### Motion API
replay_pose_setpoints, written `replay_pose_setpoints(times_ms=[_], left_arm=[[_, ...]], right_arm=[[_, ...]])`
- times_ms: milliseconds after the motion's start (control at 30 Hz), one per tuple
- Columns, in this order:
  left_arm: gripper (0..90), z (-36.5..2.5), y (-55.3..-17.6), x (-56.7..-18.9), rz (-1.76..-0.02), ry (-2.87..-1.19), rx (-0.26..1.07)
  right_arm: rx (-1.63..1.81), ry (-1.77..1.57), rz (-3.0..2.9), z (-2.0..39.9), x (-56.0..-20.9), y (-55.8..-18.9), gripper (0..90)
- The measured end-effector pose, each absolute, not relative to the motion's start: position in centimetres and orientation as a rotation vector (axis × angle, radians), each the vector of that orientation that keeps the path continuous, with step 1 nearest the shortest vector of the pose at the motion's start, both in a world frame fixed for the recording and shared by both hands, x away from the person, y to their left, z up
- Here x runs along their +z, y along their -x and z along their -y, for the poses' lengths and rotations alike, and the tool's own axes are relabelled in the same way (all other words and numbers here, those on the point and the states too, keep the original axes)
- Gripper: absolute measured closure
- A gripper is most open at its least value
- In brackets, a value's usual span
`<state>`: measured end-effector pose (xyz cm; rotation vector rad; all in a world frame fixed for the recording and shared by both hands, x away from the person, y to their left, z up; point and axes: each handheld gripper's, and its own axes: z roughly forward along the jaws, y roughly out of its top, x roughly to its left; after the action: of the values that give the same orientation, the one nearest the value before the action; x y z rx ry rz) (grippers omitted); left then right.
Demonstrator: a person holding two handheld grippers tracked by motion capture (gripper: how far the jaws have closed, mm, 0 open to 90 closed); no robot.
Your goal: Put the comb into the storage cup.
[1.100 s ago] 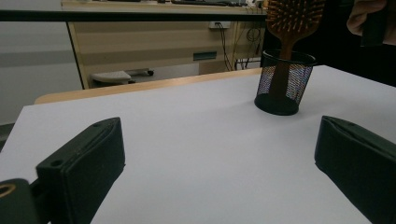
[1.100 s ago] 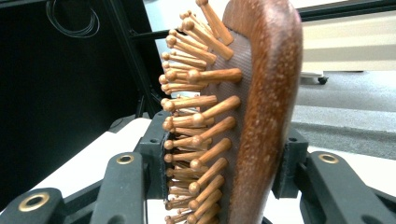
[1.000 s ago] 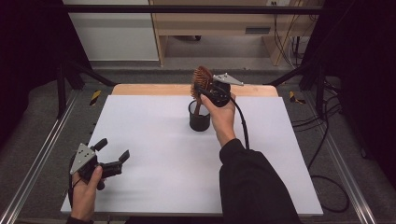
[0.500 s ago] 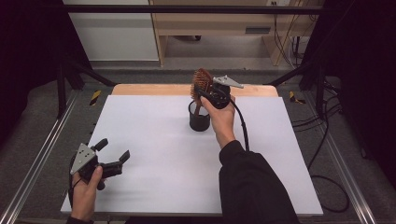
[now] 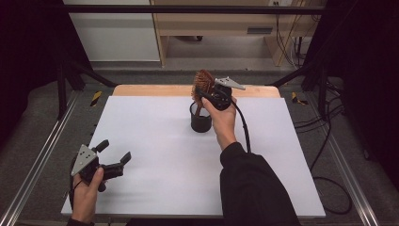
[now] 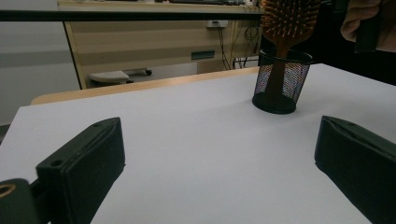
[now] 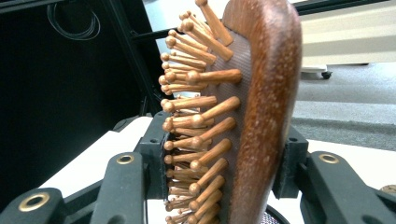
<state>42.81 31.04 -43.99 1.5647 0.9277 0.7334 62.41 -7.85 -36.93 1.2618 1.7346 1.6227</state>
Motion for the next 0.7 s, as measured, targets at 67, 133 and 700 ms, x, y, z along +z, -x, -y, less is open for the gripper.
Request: replay_pose_setpoints(times_ms=[67, 133, 700], left_arm=[[1.8, -31.04, -42.78, -43.98, -0.925, -1.564, 0.734], [1.8, -31.07, -42.79, -43.97, -0.927, -1.564, 0.733], [1.9, -30.88, -42.78, -44.02, -0.921, -1.572, 0.735]], right_arm=[[1.621, -1.264, -1.736, 7.77, -37.01, -62.44, 50.6], [1.62, -1.261, -1.735, 7.73, -37.1, -62.47, 50.6], [1.581, -1.241, -1.779, 8.01, -36.87, -62.54, 49.3]])
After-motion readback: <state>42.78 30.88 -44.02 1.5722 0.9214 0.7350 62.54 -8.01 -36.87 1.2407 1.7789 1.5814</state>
